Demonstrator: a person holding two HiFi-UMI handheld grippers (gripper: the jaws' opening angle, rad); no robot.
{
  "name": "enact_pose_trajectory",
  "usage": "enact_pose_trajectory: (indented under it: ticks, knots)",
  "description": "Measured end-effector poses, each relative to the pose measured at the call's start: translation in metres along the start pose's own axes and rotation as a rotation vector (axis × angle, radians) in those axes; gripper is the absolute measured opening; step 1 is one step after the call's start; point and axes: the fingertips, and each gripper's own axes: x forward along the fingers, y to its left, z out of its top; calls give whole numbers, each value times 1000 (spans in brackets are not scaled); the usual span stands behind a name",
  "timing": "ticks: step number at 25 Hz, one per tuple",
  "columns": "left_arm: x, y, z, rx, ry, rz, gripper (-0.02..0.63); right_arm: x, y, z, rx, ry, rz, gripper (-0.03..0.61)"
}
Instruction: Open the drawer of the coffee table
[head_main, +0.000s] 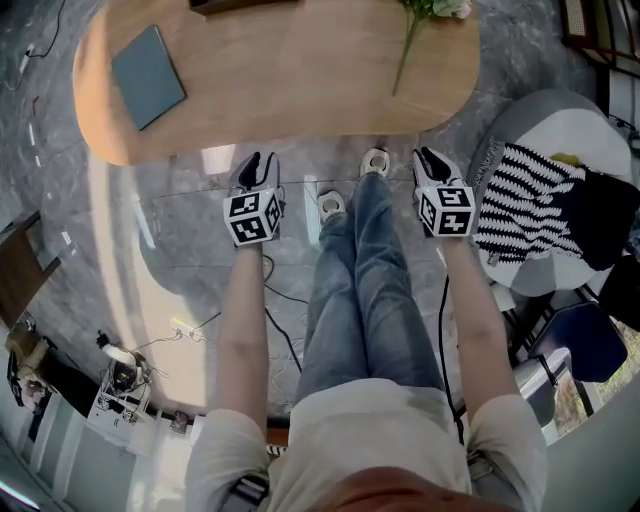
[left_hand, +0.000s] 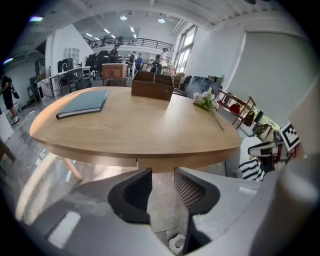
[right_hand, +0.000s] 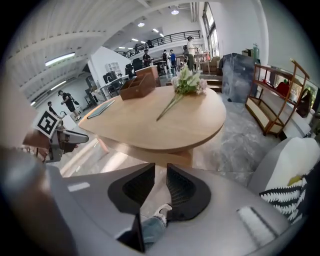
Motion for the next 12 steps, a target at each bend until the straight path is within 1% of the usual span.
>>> enact_pose_trajectory:
  ticks: [2,3,4,5,7,8,12]
  knots:
    - [14,7,-7,11,24,-8,170,13,-5,-9,-7,24,0,86]
    - [21,11,-10,16,34,-11,199,18,-8,-13,-10,33,-2,103]
    - [26,14,-12,23,39,-11,225,23,-11,-17,-11,39,-5,134]
    - [31,18,-14,31,38,-8,261,28,-15,-20,-13,47,-10,158]
    - [40,24,-13,39,15,-1,334,36,-23,-27,-17,62,-24,186]
    - [44,26,-12,39,1,2,358,40,-27,-30,-19,68,-31,203]
    - [60,32,-1,66,-34,0,400,53,-41,-28,-28,62,-51,241]
